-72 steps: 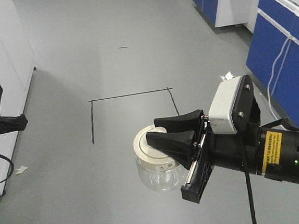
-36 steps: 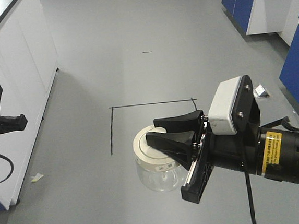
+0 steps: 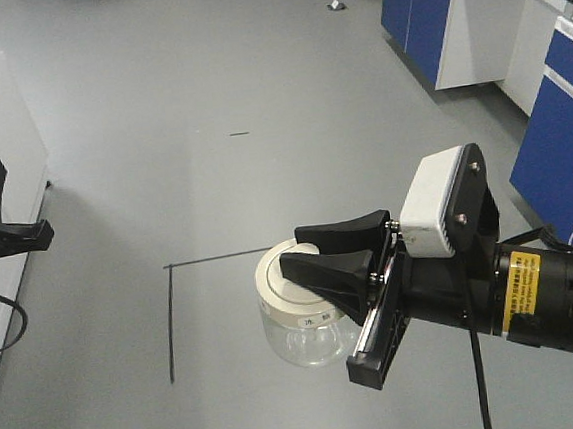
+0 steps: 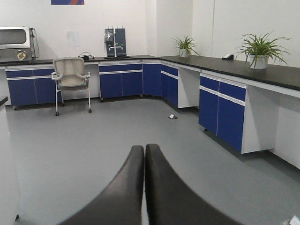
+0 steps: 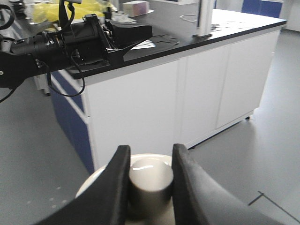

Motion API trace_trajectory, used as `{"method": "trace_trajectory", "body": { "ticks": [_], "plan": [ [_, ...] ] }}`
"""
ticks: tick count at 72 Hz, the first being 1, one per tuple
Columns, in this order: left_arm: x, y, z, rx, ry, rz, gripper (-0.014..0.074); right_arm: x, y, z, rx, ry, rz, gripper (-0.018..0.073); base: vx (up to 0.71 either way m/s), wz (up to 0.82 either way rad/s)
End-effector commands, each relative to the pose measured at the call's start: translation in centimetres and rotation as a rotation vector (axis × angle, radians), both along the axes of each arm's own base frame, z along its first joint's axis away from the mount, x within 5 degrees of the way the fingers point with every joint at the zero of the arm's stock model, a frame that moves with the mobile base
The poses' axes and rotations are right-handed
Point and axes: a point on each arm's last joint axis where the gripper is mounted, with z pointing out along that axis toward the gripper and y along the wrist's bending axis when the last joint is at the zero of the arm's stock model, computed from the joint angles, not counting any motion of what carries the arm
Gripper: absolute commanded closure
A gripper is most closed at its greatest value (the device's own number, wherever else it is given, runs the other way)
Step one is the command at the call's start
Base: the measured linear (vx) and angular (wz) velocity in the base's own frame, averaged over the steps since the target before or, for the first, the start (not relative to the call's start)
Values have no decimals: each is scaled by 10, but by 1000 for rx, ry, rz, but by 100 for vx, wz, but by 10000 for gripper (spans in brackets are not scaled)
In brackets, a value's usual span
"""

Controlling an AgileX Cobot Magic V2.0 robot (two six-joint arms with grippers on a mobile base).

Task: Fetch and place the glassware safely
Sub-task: 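Hold the jar in the right gripper while the base drives across the lab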

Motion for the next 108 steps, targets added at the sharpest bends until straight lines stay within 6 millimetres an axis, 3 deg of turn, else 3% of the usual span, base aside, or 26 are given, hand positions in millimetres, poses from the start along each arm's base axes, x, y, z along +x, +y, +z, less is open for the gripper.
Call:
{"method": "trace_trajectory", "body": {
  "ticks": [1,108],
  "plan": [
    [-2,0,20,-19,-119,-2,603,-3,1,22,98,-54,26,563,50,-17],
    [-2,0,20,-19,-119,-2,603,-3,1,22,98,-54,26,563,56,5]
  ]
}}
